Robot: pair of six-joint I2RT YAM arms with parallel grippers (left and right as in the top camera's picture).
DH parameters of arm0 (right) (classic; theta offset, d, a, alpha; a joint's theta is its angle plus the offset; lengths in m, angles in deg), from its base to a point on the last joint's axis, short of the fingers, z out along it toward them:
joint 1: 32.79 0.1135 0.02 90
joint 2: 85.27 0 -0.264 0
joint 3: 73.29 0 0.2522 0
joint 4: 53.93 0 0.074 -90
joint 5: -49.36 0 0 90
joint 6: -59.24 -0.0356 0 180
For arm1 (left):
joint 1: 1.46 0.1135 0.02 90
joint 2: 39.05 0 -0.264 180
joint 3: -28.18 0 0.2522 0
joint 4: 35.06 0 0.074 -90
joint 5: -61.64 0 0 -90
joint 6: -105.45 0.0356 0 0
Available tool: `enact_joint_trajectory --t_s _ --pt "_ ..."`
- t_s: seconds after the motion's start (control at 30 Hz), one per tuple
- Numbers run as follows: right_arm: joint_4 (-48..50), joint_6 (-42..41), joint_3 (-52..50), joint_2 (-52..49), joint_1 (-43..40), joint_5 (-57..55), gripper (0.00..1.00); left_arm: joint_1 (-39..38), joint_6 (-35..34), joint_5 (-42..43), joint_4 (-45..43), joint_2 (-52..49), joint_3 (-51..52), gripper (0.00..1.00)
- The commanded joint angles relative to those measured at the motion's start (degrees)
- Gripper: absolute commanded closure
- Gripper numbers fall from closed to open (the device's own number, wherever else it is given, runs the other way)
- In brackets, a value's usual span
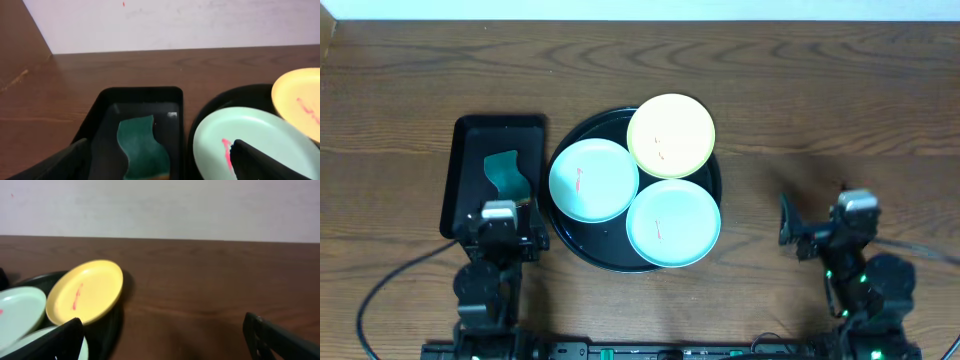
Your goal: Clean dirty plates on tray and stack at the side
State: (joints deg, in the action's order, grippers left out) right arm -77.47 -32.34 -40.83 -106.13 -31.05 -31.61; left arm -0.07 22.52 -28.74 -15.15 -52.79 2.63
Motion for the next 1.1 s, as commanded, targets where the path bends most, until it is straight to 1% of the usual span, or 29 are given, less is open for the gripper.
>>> enact_joint_trajectory --t_s 0.0,0.07,0.13,0.27,0.43,0.5,0.67,0.77,0.87,1.0,1.03,1.07 --pt "-0.55 1.68 8.98 -9.16 0.57 0.48 0.01 -0.09 -1.88 -0.02 2.60 -6.75 -8.55 0.12" --pt "-2.19 1.66 14.23 -14.75 0.57 1.05 0.01 -0.09 -1.84 -0.02 5.90 -11.52 -13.88 0.12" --pt "-6.97 1.66 23.08 -23.56 0.57 2.80 0.01 -0.09 -1.84 0.04 12.55 -18.95 -23.41 0.11" --pt "-16.79 1.66 36.09 -35.01 0.57 5.97 0.01 -0.07 -1.84 1.53 25.29 -30.12 -38.86 0.12" --pt "-28.24 1.68 49.59 -44.68 0.57 7.96 0.01 -0.07 -1.81 5.16 40.26 -42.77 -55.80 0.12" --pt "-34.25 1.70 55.63 -48.50 0.57 7.96 0.01 -0.07 -1.81 7.43 46.27 -48.28 -62.73 0.12" --pt "-47.60 4.42 67.17 -55.95 0.57 7.98 0.01 -0.07 -1.84 12.41 58.84 -59.76 -75.71 0.12" --pt "-50.99 4.46 70.40 -58.53 0.57 7.96 0.01 -0.09 -1.84 14.12 60.00 -63.28 -77.64 0.11" --pt "-49.57 3.19 70.38 -59.21 0.59 9.18 0.01 -0.09 -1.81 14.10 60.02 -65.51 -77.61 0.11" --pt "-46.47 2.29 70.38 -59.76 0.61 15.61 0.01 -0.09 -1.84 15.19 59.82 -67.84 -77.59 0.11" --pt "-45.83 1.68 70.38 -60.11 0.72 16.63 0.04 -0.09 -1.86 15.17 59.82 -68.41 -77.59 0.11" --pt "-45.44 0.52 70.38 -60.46 1.03 16.83 0.05 -0.09 -1.84 15.17 59.80 -68.74 -77.59 0.12"
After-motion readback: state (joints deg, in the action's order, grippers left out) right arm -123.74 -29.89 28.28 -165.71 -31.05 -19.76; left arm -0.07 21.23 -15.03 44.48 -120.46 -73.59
